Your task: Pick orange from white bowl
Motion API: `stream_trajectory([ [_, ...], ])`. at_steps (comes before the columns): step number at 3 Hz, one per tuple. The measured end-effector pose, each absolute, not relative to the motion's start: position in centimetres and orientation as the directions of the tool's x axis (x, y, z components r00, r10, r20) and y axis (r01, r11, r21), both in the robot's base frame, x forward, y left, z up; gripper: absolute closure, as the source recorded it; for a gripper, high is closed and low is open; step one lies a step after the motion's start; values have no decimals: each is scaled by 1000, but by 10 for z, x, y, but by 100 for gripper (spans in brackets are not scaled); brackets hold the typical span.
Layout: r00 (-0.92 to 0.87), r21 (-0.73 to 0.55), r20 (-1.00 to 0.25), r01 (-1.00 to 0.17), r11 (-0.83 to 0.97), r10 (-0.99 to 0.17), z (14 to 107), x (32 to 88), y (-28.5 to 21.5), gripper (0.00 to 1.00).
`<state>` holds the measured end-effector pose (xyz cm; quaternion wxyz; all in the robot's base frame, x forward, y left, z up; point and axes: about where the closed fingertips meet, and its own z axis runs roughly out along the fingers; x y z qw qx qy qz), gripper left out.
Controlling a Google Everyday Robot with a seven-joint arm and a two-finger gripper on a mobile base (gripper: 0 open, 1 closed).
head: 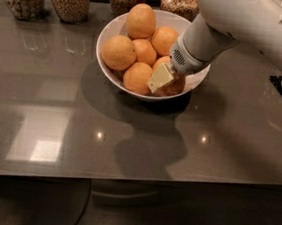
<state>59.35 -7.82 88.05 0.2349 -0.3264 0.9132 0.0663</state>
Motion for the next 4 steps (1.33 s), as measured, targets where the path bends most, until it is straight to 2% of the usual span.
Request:
stream_trajectory([
  [1,-661,-59,-477,-633,772,-579,883,597,-80,99],
  [4,-531,-189,-551,-672,716,-644,946,595,-96,100],
])
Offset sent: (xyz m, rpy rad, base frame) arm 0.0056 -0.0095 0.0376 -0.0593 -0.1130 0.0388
